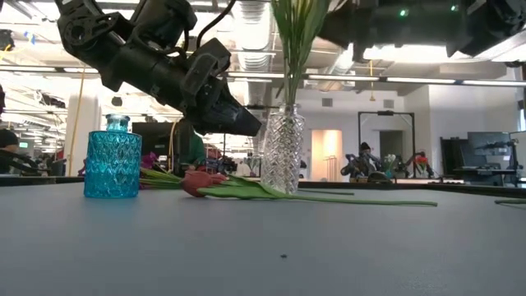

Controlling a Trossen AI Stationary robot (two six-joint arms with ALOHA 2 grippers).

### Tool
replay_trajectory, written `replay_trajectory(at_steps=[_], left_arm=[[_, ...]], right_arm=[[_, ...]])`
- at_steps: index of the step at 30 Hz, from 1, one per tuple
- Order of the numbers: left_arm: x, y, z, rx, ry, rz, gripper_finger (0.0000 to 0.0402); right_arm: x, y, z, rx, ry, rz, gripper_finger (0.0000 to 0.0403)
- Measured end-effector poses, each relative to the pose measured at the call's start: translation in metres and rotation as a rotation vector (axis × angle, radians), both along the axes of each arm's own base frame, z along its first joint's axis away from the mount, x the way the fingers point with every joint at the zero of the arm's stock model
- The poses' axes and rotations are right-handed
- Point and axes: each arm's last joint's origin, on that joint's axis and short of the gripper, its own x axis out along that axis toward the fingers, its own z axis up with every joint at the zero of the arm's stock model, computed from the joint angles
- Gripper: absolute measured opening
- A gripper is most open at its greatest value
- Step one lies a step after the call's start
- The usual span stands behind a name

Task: Sort flowers into vase by color
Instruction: Put the red flowers into the transparent vase

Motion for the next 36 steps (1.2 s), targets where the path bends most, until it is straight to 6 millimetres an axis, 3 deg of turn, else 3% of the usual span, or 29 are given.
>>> replay_trajectory(at_steps=[6, 29, 36], left_arm=[[0.000, 0.000, 0.000, 0.000, 0.000, 0.000, 0.0164], [0.000, 0.000, 0.000, -0.012, -0.007, 0.004, 0.0164], [0.000, 0.000, 0.000, -0.018, -0.008, 0.006, 0.0164]], right_arm=[[-0.008, 0.000, 0.007, 0.019, 0.008, -0.009, 0.0022], [-0.009, 0.002, 0.002, 0.109, 0.064, 0.041, 0.0024], [0.002, 0.002, -0.012, 0.118, 0.082, 0.036, 0.0024]])
